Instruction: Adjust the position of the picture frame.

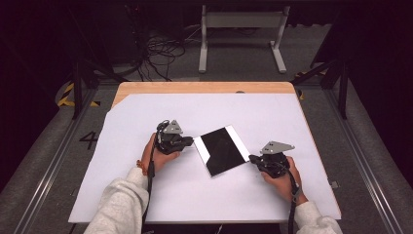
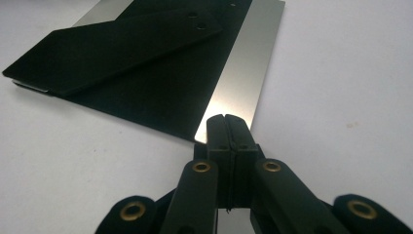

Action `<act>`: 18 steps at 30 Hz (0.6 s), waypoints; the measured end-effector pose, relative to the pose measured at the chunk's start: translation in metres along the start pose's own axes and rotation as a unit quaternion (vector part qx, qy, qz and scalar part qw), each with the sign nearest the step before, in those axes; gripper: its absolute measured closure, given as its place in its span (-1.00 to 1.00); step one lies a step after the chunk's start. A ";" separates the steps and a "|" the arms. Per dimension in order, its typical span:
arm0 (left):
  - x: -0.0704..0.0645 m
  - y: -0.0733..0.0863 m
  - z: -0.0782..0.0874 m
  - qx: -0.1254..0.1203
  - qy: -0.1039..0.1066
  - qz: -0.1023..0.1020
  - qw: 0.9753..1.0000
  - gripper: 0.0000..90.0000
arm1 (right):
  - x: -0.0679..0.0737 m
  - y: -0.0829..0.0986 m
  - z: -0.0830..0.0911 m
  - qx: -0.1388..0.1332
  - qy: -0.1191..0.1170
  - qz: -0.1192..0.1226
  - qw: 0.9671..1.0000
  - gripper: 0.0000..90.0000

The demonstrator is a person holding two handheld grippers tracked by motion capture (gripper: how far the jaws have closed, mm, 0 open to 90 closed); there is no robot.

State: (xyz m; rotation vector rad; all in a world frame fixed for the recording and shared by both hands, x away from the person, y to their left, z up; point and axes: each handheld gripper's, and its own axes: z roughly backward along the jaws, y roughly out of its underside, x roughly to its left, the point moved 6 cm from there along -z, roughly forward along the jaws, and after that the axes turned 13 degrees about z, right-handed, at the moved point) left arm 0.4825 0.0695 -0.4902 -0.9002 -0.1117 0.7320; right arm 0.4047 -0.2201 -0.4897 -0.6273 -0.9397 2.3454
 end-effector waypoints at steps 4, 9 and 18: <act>0.008 -0.003 -0.005 0.002 -0.014 0.024 1.000 0.74 | 0.003 0.003 0.000 -0.001 0.002 -0.002 1.000 1.00; 0.014 -0.006 -0.013 0.011 -0.021 0.020 1.000 0.75 | 0.005 0.005 -0.004 0.008 0.009 0.000 1.000 1.00; 0.015 -0.003 -0.020 0.026 -0.010 0.017 0.999 0.87 | 0.004 0.005 -0.005 0.008 0.006 -0.001 1.000 1.00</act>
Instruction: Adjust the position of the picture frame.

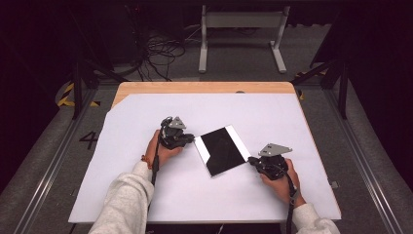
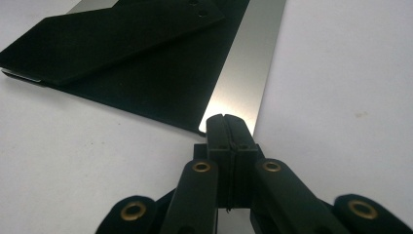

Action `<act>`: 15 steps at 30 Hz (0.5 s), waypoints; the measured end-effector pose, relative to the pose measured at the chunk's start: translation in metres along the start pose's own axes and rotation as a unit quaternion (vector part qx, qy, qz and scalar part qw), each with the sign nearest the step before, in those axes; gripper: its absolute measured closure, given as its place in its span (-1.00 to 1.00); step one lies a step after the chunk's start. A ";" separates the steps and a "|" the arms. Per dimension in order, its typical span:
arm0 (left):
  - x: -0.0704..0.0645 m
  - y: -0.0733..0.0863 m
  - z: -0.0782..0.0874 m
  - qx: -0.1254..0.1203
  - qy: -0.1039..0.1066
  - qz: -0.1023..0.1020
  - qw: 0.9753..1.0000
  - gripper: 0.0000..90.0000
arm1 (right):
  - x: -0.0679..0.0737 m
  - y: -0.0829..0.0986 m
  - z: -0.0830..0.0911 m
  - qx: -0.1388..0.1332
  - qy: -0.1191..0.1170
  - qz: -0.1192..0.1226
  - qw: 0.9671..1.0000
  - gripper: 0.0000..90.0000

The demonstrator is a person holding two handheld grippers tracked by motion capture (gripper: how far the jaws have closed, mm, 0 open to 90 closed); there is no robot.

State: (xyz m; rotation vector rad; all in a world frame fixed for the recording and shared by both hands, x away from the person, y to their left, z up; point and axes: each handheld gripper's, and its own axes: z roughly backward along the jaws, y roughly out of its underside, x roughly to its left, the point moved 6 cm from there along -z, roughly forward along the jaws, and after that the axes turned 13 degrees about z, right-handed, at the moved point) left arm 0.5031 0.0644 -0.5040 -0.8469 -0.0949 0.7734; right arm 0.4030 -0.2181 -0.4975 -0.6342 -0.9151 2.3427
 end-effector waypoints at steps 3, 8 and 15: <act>0.004 -0.003 -0.001 -0.003 -0.039 -0.011 0.999 0.80 | -0.001 0.000 0.000 -0.001 -0.001 0.000 1.000 1.00; 0.007 -0.006 -0.003 -0.006 -0.026 0.002 1.000 0.85 | -0.001 0.000 0.000 -0.001 -0.002 0.000 1.000 1.00; 0.009 -0.010 -0.007 -0.004 -0.011 0.001 1.000 0.88 | 0.000 0.000 0.000 0.001 0.003 0.002 1.000 1.00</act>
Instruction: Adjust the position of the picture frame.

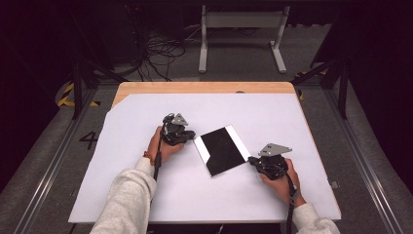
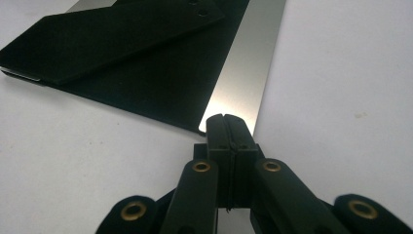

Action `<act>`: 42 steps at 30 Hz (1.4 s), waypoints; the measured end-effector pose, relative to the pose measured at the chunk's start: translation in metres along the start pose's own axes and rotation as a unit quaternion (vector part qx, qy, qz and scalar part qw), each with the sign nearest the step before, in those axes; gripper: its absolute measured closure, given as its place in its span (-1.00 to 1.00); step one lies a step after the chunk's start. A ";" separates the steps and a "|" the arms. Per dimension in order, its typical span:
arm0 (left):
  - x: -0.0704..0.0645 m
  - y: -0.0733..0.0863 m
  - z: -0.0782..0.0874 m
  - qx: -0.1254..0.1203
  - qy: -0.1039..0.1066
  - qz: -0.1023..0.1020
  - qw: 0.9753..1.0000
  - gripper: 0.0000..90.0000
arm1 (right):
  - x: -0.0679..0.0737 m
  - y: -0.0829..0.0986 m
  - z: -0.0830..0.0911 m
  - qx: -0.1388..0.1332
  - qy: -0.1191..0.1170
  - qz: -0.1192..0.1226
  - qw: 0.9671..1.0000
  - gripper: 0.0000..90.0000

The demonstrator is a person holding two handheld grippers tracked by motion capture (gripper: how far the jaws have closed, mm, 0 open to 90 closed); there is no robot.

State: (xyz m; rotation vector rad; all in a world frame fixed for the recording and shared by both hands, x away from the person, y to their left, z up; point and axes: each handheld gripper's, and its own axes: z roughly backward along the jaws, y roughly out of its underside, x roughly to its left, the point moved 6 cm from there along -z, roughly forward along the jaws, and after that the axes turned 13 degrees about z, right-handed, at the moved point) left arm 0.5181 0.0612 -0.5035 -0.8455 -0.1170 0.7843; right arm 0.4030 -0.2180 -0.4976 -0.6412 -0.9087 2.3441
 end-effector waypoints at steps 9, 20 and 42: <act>-0.001 0.006 0.006 0.017 0.046 0.015 0.999 0.99 | 0.000 0.000 0.000 0.001 0.000 -0.001 1.000 1.00; -0.001 0.001 0.003 0.012 -0.016 -0.013 1.000 0.97 | -0.001 0.000 0.000 0.001 0.004 -0.001 1.000 1.00; -0.016 0.011 0.006 0.028 0.074 -0.003 0.997 1.00 | -0.010 0.003 0.001 0.006 0.019 -0.012 1.000 1.00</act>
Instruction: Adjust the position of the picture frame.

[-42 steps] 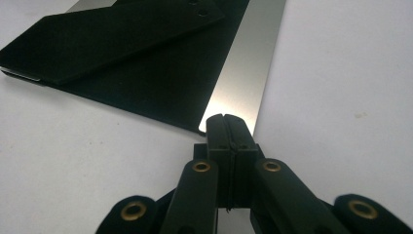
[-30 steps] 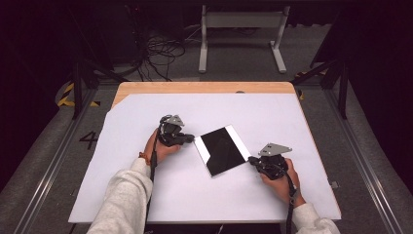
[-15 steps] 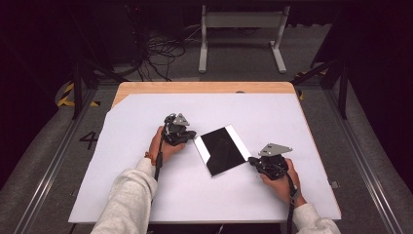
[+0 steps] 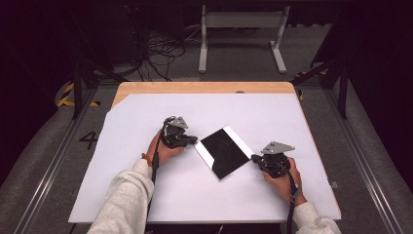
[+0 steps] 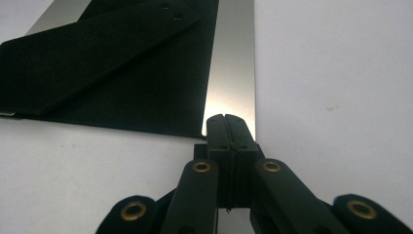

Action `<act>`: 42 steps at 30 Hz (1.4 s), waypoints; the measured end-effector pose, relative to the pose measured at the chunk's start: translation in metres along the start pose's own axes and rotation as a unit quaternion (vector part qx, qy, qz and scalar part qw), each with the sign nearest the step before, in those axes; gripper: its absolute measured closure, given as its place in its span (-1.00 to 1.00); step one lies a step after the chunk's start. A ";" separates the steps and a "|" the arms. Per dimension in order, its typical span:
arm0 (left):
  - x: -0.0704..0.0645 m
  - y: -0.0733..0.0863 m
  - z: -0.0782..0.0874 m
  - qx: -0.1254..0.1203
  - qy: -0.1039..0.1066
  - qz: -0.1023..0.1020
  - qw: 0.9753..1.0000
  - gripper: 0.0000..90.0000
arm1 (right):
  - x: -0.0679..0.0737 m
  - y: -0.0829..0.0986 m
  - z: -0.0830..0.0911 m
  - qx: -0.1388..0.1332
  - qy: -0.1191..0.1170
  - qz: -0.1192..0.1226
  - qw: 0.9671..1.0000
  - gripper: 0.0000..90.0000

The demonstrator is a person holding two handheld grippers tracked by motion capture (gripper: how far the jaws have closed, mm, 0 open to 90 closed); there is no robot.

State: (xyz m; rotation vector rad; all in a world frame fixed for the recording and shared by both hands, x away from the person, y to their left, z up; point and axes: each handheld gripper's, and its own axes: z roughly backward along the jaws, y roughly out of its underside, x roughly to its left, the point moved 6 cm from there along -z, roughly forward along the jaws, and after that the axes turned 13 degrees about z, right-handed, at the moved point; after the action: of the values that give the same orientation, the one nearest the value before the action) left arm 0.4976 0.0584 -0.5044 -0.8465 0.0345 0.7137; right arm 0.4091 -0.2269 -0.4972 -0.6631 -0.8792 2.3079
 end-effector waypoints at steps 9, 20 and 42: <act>-0.014 0.016 0.010 0.016 0.015 -0.009 1.000 1.00 | -0.001 -0.003 -0.004 -0.002 0.005 0.006 1.000 1.00; -0.038 0.037 0.022 0.038 0.022 -0.037 0.998 1.00 | -0.004 -0.009 -0.011 -0.005 0.009 0.003 1.000 1.00; -0.073 0.062 0.031 0.050 0.014 -0.073 0.996 0.98 | 0.015 -0.011 -0.007 -0.005 -0.026 0.000 1.000 1.00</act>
State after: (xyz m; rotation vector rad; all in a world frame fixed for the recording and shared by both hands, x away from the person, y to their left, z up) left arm 0.3969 0.0665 -0.5026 -0.7542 0.0326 0.5585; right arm 0.4062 -0.2071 -0.4976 -0.6098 -0.9145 2.3305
